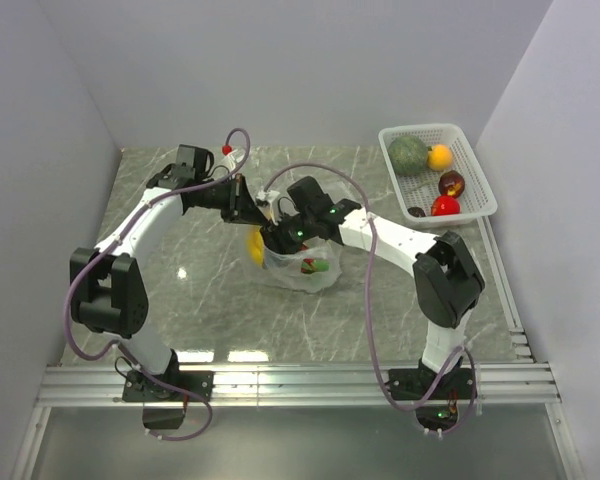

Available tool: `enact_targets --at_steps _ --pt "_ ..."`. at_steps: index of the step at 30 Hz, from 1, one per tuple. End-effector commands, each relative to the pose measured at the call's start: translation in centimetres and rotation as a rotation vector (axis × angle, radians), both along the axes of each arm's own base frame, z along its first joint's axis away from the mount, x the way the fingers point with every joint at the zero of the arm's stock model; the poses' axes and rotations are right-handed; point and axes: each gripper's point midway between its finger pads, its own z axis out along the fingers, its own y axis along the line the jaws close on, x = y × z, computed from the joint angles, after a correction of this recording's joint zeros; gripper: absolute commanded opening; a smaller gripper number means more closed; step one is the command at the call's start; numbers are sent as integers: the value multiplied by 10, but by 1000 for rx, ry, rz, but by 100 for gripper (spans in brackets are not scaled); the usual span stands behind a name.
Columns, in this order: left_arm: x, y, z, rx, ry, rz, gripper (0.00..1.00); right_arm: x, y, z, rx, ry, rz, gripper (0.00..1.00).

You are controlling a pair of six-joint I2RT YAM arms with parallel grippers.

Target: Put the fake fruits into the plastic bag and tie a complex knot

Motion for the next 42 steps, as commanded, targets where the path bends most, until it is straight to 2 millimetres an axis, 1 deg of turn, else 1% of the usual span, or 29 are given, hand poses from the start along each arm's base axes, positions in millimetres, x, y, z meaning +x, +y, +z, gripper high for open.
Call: enact_targets --at_steps 1,2,3,4,5,6,8,9,13,18,19,20,24,25,27,28,30,31,32,33,34,35,36,37,38,39,40,41,42 --pt "2 -2 6 -38 -57 -34 0 -3 -10 8 -19 -30 -34 66" --pt "3 0 4 -30 -56 -30 0 -5 -13 12 -29 -31 -40 70" --pt "5 2 2 -23 -56 -28 0 -5 -16 17 -33 -44 -36 70" --pt "8 5 -2 -8 -54 -17 0 -3 -19 22 -42 -61 -47 82" --pt "10 7 -6 -2 -50 -11 0 -5 -23 32 -44 -78 -51 84" --pt "14 11 -8 0 -47 4 0 -4 -26 36 -53 -102 -46 89" --pt "19 14 -11 2 -39 15 0 -4 -36 47 -79 -138 -57 91" --pt "23 16 -11 2 -38 25 0 -5 -39 50 -90 -161 -46 98" --pt "29 18 -11 7 -37 37 0 -7 -58 58 -138 -206 -45 98" --pt "35 21 -19 32 -27 73 0 -26 -92 74 -137 -190 22 97" --pt "36 21 -19 31 -31 78 0 -32 -98 83 -111 -192 32 97" --pt "38 20 -20 33 -33 86 0 -37 -106 86 -100 -171 43 96" --pt "43 20 -17 35 -37 99 0 -53 -133 128 74 -108 76 93" --pt "44 20 -17 37 -40 103 0 -42 -151 137 85 -126 18 93" --pt "46 20 -15 40 -46 106 0 -31 -171 148 81 -150 -49 93" --pt "47 21 -16 43 -49 111 0 -11 -194 152 70 -166 -156 93" --pt "47 21 -15 43 -48 116 0 20 -226 160 69 -186 -315 93" --pt "48 21 -15 45 -50 118 0 41 -246 154 32 -179 -411 93" --pt "48 21 -16 46 -48 122 0 69 -287 163 19 -195 -579 93" --pt "47 22 -15 46 -48 123 0 83 -307 163 -8 -195 -651 92" --pt "48 22 -15 50 -55 125 0 106 -331 148 -55 -156 -741 92" --pt "47 22 -14 50 -56 125 0 126 -372 155 -132 -181 -897 92" --pt "47 22 -15 52 -56 126 0 138 -395 150 -203 -178 -982 93" --pt "47 22 -14 51 -63 127 0 154 -413 125 -276 -117 -1020 93" --pt "47 22 -14 51 -66 125 0 163 -438 135 -331 -137 -1106 93" --pt "48 22 -15 53 -65 127 0 171 -450 130 -357 -131 -1150 96" --pt "48 22 -15 53 -65 127 0 180 -458 111 -388 -87 -1160 96" --pt "49 22 -16 53 -61 126 0 188 -464 114 -398 -103 -1172 96" --pt "49 21 -16 51 -58 124 0 192 -471 109 -424 -98 -1193 96"
